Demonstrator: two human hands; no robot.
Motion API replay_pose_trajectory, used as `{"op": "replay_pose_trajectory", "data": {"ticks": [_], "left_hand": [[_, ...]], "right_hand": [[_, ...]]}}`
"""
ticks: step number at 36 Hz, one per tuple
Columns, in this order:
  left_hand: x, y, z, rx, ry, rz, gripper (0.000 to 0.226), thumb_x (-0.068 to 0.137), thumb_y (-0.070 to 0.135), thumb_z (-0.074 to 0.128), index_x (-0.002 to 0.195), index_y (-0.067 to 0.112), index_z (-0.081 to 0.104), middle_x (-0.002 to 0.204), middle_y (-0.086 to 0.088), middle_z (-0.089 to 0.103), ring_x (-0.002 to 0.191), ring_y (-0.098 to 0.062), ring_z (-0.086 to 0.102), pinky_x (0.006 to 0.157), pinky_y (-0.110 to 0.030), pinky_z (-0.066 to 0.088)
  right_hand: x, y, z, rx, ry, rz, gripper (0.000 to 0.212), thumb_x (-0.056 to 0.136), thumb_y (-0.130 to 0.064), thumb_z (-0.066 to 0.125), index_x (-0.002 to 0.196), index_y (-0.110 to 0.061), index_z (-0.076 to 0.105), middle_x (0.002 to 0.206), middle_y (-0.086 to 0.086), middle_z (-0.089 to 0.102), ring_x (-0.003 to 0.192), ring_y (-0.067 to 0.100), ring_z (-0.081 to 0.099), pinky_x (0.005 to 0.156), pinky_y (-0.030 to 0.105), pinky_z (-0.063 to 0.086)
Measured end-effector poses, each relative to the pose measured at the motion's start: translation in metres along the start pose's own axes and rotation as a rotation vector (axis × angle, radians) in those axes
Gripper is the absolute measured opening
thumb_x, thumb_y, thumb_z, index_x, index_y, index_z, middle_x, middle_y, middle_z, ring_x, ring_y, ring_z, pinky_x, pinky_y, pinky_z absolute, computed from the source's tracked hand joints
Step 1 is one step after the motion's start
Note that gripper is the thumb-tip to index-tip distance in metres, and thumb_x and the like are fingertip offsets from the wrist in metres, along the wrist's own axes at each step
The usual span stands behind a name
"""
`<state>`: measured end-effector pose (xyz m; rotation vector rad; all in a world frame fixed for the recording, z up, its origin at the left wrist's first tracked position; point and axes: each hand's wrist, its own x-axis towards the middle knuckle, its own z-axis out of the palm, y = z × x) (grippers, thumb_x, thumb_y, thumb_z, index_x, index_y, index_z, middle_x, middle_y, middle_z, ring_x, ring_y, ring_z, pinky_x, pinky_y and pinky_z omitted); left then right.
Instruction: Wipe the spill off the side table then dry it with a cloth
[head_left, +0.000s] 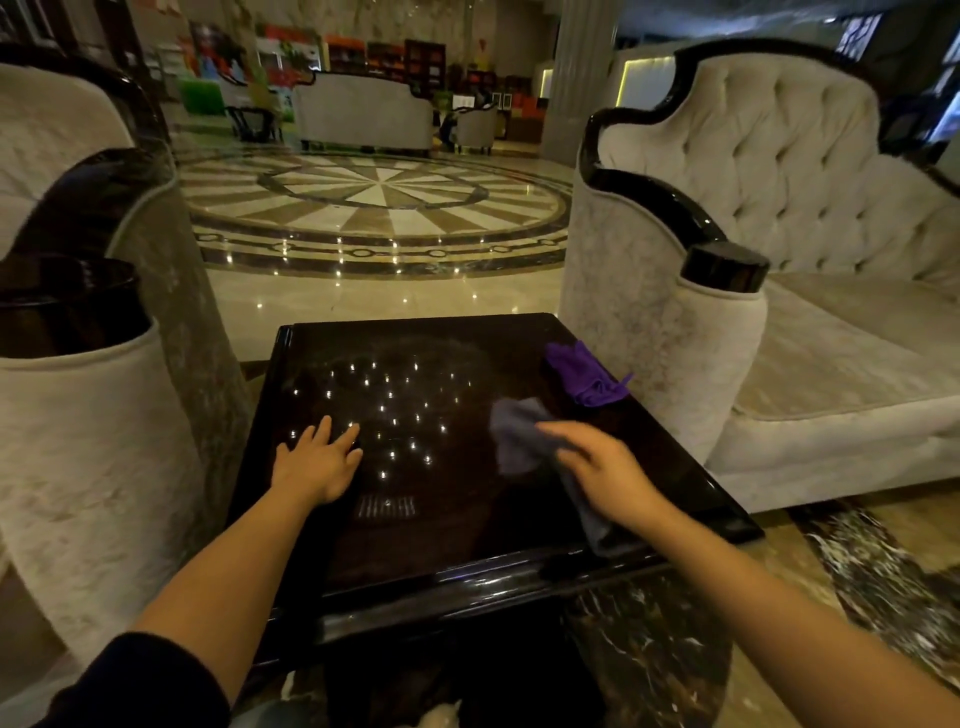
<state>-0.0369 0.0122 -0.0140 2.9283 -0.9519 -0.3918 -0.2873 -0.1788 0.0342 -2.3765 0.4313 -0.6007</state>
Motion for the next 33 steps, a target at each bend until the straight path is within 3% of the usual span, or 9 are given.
{"op": "replay_pose_trajectory", "data": {"ticks": [4, 7, 11, 14, 17, 22, 28, 33], "left_hand": [[-0.008, -0.003, 0.005, -0.004, 0.011, 0.002, 0.052, 0.097, 0.046, 0.017, 0.145, 0.034, 0.003, 0.157, -0.005, -0.003, 0.144, -0.026, 0.001, 0.115, -0.050, 0.009], [-0.017, -0.008, 0.010, -0.008, 0.004, -0.004, 0.052, 0.096, 0.047, 0.016, 0.145, 0.034, 0.002, 0.157, -0.005, -0.003, 0.144, -0.025, 0.001, 0.115, -0.049, 0.009], [-0.026, -0.013, 0.016, -0.008, -0.011, 0.014, 0.052, 0.097, 0.046, 0.016, 0.145, 0.035, 0.001, 0.157, -0.005, -0.004, 0.144, -0.025, -0.001, 0.115, -0.049, 0.008], [-0.030, -0.014, 0.018, 0.008, -0.019, 0.034, 0.052, 0.097, 0.046, 0.015, 0.145, 0.034, -0.001, 0.157, -0.005, -0.005, 0.144, -0.024, -0.002, 0.115, -0.049, 0.008], [-0.031, -0.016, 0.022, 0.030, -0.015, 0.039, 0.053, 0.097, 0.045, 0.015, 0.145, 0.033, -0.001, 0.157, -0.006, -0.005, 0.144, -0.024, -0.004, 0.115, -0.049, 0.007], [-0.032, -0.017, 0.027, 0.022, 0.000, 0.039, 0.052, 0.097, 0.046, 0.014, 0.145, 0.034, -0.001, 0.157, -0.005, -0.006, 0.144, -0.023, -0.006, 0.115, -0.049, 0.004], [-0.029, -0.021, 0.025, 0.001, -0.028, 0.060, 0.053, 0.096, 0.048, 0.015, 0.145, 0.034, 0.000, 0.157, -0.005, -0.005, 0.144, -0.024, -0.005, 0.115, -0.049, 0.006], [-0.030, -0.021, 0.010, -0.018, -0.042, 0.101, 0.054, 0.096, 0.049, 0.016, 0.145, 0.034, 0.001, 0.157, -0.005, -0.007, 0.144, -0.025, -0.002, 0.115, -0.049, 0.008]], "right_hand": [[0.027, 0.035, -0.026, -0.227, 0.168, 0.078, 0.035, 0.088, -0.003, 0.049, 0.122, -0.005, 0.052, 0.129, 0.018, 0.054, 0.119, 0.032, 0.050, 0.102, 0.038, 0.038], [0.040, 0.058, -0.029, -0.347, 0.231, 0.177, 0.037, 0.089, -0.009, 0.049, 0.126, -0.007, 0.049, 0.139, 0.019, 0.045, 0.122, 0.037, 0.045, 0.101, 0.043, 0.037], [0.043, 0.088, -0.014, -0.501, -0.008, 0.390, 0.043, 0.094, -0.028, 0.040, 0.135, -0.015, 0.037, 0.151, 0.016, 0.022, 0.130, 0.038, 0.034, 0.105, 0.046, 0.033], [0.037, 0.102, 0.002, -0.496, -0.199, 0.564, 0.051, 0.095, -0.042, 0.029, 0.142, -0.024, 0.019, 0.155, 0.013, 0.005, 0.141, 0.037, 0.009, 0.114, 0.052, 0.014], [0.037, 0.107, 0.009, -0.519, -0.246, 0.582, 0.055, 0.094, -0.047, 0.024, 0.142, -0.028, 0.007, 0.156, 0.009, -0.004, 0.142, 0.034, -0.003, 0.115, 0.051, 0.004], [0.036, 0.102, 0.002, -0.509, -0.329, 0.618, 0.056, 0.094, -0.048, 0.022, 0.142, -0.028, 0.000, 0.155, 0.007, -0.011, 0.142, 0.033, -0.008, 0.114, 0.052, 0.000], [0.022, 0.084, 0.009, -0.434, -0.255, 0.613, 0.057, 0.093, -0.050, 0.024, 0.142, -0.029, 0.005, 0.156, 0.007, -0.005, 0.142, 0.033, -0.001, 0.114, 0.054, 0.004], [0.016, 0.047, 0.012, -0.369, -0.154, 0.486, 0.056, 0.093, -0.047, 0.029, 0.142, -0.028, 0.009, 0.156, 0.007, 0.003, 0.142, 0.031, 0.004, 0.115, 0.054, 0.011]]}}
